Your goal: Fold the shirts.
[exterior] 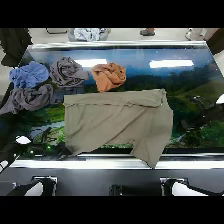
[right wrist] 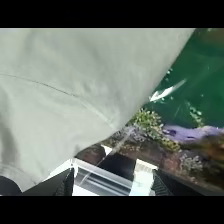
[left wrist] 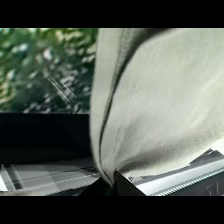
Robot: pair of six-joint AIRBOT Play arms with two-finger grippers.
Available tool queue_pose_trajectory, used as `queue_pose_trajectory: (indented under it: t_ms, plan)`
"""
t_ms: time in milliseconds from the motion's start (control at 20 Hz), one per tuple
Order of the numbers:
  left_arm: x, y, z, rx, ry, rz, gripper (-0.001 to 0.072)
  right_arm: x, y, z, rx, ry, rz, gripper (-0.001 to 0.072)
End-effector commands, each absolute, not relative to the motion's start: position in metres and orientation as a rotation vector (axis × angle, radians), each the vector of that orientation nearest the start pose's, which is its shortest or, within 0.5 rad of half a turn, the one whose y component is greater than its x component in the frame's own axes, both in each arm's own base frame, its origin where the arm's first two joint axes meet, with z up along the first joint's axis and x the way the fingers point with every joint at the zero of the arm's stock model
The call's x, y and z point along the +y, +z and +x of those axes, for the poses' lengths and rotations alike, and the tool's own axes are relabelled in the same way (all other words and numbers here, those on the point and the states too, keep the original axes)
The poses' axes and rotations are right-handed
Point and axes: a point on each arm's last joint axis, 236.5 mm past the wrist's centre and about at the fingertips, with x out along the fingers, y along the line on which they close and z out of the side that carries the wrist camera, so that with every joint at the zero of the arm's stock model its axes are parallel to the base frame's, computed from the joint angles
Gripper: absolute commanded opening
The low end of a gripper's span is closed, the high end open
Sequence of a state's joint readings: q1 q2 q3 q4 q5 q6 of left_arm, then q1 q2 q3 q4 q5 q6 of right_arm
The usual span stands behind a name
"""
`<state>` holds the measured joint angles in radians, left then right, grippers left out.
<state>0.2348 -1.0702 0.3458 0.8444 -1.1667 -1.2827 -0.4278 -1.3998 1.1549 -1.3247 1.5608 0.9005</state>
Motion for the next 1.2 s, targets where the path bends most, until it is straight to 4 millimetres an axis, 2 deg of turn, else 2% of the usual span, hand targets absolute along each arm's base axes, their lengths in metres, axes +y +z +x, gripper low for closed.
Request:
queue_pose_trajectory:
  t_ms: [0,50,150,250,300,400,550,700,750,800,850,950,1000,1100,1150]
  plan:
    - [-0.107,-0.105,0.183,1.611,-0.274,-0.807,0.0029,-0.067,-0.048,0.268,1.67,0.425,0.096,0.0577]
    - [-0.107,-0.104,0.186,1.604,-0.277,-0.801,0.0029,-0.06,-0.058,0.264,1.664,0.448,0.11,0.0598]
    - [-0.106,-0.099,0.191,1.591,-0.287,-0.794,0.0029,-0.045,-0.075,0.276,1.576,0.461,0.199,0.0609]
    - [-0.105,-0.093,0.197,1.569,-0.296,-0.782,0.0029,-0.045,-0.081,0.288,1.528,0.442,0.28,0.0608]
    - [-0.104,-0.09,0.201,1.554,-0.298,-0.776,0.0029,-0.046,-0.083,0.287,1.532,0.433,0.304,0.0606]
    - [-0.103,-0.085,0.207,1.532,-0.301,-0.765,0.0029,-0.041,-0.089,0.288,1.54,0.442,0.348,0.0559]
    - [-0.102,-0.083,0.209,1.524,-0.303,-0.762,0.0029,-0.022,-0.099,0.294,1.524,0.475,0.47,0.0528]
    - [-0.098,-0.079,0.217,1.502,-0.299,-0.754,0.0029,-0.026,-0.109,0.282,1.583,0.463,0.462,0.0478]
    - [-0.096,-0.074,0.224,1.483,-0.302,-0.743,0.0029,-0.027,-0.109,0.28,1.595,0.461,0.461,0.0344]
    - [-0.094,-0.068,0.232,1.462,-0.305,-0.733,0.0029,-0.025,-0.108,0.279,1.598,0.468,0.47,0.0144]
    - [-0.093,-0.059,0.24,1.441,-0.316,-0.72,0.0029,-0.021,-0.103,0.279,1.597,0.488,0.483,0.0043]
    - [-0.09,-0.033,0.262,1.385,-0.351,-0.682,0.0027,-0.019,-0.081,0.293,1.515,0.551,0.435,0.0042]
    - [-0.087,-0.009,0.279,1.327,-0.373,-0.647,0.0026,-0.023,-0.061,0.305,1.453,0.562,0.383,0.0042]
    - [-0.075,0.065,0.325,1.113,-0.393,-0.542,0.0025,-0.044,0.001,0.342,1.266,0.505,0.204,0.0041]
    - [-0.068,0.112,0.345,0.99,-0.395,-0.489,0.0025,-0.055,0.043,0.362,1.15,0.455,0.113,0.0041]
